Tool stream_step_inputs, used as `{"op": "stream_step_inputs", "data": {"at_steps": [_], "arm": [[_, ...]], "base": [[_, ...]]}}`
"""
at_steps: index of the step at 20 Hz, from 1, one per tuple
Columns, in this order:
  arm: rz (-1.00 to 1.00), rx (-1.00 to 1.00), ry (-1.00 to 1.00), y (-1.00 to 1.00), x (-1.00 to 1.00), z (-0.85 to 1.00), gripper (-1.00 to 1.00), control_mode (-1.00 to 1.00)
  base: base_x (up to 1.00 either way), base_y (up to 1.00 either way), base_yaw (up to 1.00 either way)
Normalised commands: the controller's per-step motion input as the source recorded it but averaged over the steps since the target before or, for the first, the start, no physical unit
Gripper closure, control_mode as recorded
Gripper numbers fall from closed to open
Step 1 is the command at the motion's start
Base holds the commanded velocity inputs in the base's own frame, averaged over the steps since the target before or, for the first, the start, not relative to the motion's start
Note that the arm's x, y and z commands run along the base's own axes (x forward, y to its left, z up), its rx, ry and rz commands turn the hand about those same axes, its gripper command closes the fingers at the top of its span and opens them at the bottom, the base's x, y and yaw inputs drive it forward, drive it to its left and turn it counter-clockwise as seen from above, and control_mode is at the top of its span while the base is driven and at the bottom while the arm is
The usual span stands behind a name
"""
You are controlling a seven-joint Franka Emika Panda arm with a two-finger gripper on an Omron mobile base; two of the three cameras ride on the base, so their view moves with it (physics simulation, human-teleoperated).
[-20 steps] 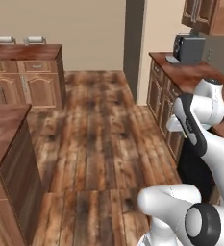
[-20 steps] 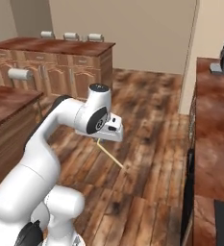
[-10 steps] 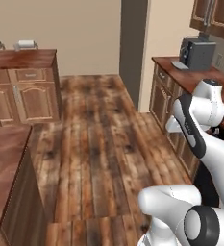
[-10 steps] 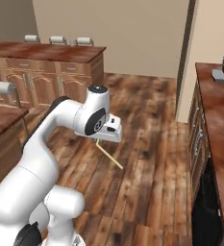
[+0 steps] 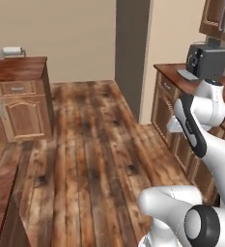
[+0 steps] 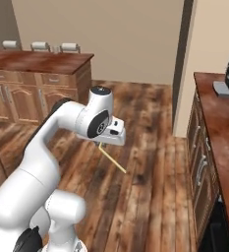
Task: Take a straw from the drawer in front and place it inside the glass cup on the dining counter.
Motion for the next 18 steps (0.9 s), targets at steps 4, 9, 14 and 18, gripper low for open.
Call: {"op": "stream_step_inputs", "data": {"at_steps": [4, 9, 14, 18], "arm": [[0.0, 0.0, 0.0, 0.0, 0.0, 0.0, 1.0, 1.0], [0.0, 0.0, 0.0, 0.0, 0.0, 0.0, 1.0, 1.0], [0.0, 0.0, 0.0, 0.0, 0.0, 0.0, 1.0, 1.0], [0.0, 0.0, 0.0, 0.0, 0.0, 0.0, 1.0, 1.0]], "base": [[1.0, 0.0, -0.09], [1.0, 0.0, -0.09], [1.0, 0.0, -0.07], [1.0, 0.0, -0.06]]}}
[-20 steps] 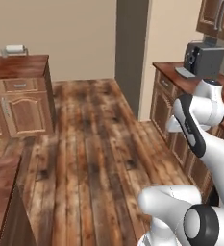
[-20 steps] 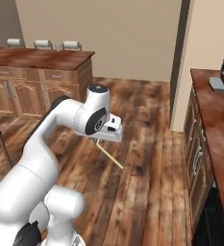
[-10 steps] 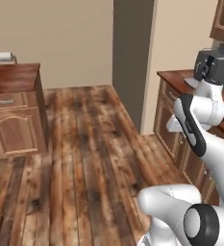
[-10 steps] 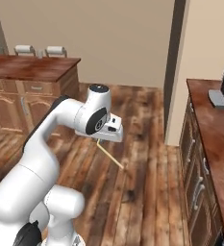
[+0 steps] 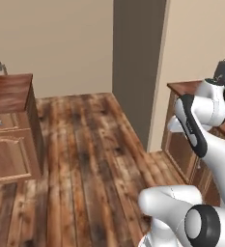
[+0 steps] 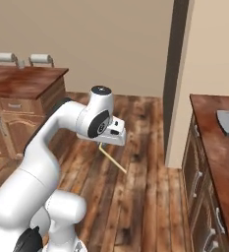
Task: Take a straw from the drawer in front and place it inside the glass cup on the dining counter.
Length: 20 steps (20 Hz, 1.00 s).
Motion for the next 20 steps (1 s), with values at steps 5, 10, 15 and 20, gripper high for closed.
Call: {"op": "stream_step_inputs", "data": {"at_steps": [5, 10, 15, 20], "arm": [[0.0, 0.0, 0.0, 0.0, 0.0, 0.0, 1.0, 1.0], [0.0, 0.0, 0.0, 0.0, 0.0, 0.0, 1.0, 1.0], [0.0, 0.0, 0.0, 0.0, 0.0, 0.0, 1.0, 1.0], [0.0, 0.0, 0.0, 0.0, 0.0, 0.0, 1.0, 1.0]], "base": [[1.0, 0.21, -0.03], [1.0, 0.49, 0.0], [1.0, 0.33, 0.0], [1.0, 0.04, 0.0]]}}
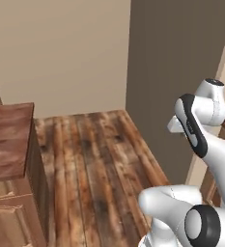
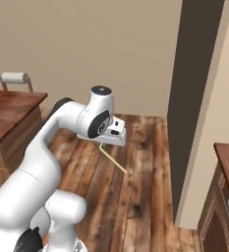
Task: Take a straw from the drawer in front and place it inside the glass cup on the dining counter.
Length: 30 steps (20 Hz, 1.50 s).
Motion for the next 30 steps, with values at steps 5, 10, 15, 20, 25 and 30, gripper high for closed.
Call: {"op": "stream_step_inputs", "data": {"at_steps": [5, 10, 15, 20, 25, 30], "arm": [[0.0, 0.0, 0.0, 0.0, 0.0, 0.0, 1.0, 1.0], [0.0, 0.0, 0.0, 0.0, 0.0, 0.0, 1.0, 1.0], [0.0, 0.0, 0.0, 0.0, 0.0, 0.0, 1.0, 1.0], [0.0, 0.0, 0.0, 0.0, 0.0, 0.0, 1.0, 1.0], [0.0, 0.0, 0.0, 0.0, 0.0, 0.0, 1.0, 1.0], [0.0, 0.0, 0.0, 0.0, 0.0, 0.0, 1.0, 1.0]], "base": [[1.0, 0.02, 0.0], [1.0, 0.0, 0.04], [1.0, 0.0, 0.09], [1.0, -0.04, 0.17], [1.0, -0.23, 0.3], [1.0, -0.34, 0.47]]}}
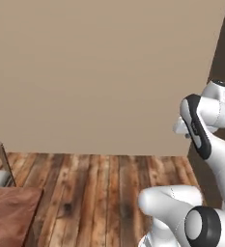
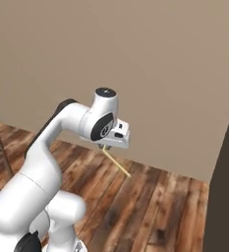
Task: Take a straw from the drawer in front and place it inside the glass cup on the dining counter.
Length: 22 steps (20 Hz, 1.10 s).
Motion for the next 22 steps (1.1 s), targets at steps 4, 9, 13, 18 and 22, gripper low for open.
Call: {"op": "stream_step_inputs", "data": {"at_steps": [4, 9, 13, 18, 22], "arm": [[0.0, 0.0, 0.0, 0.0, 0.0, 0.0, 1.0, 1.0], [0.0, 0.0, 0.0, 0.0, 0.0, 0.0, 1.0, 1.0], [0.0, 0.0, 0.0, 0.0, 0.0, 0.0, 1.0, 1.0], [0.0, 0.0, 0.0, 0.0, 0.0, 0.0, 1.0, 1.0], [0.0, 0.0, 0.0, 0.0, 0.0, 0.0, 1.0, 1.0]], "base": [[1.0, -0.33, 0.54], [1.0, -0.32, 0.56], [1.0, -0.29, 0.6], [0.89, -0.21, 0.67], [0.66, -0.07, 0.75]]}}
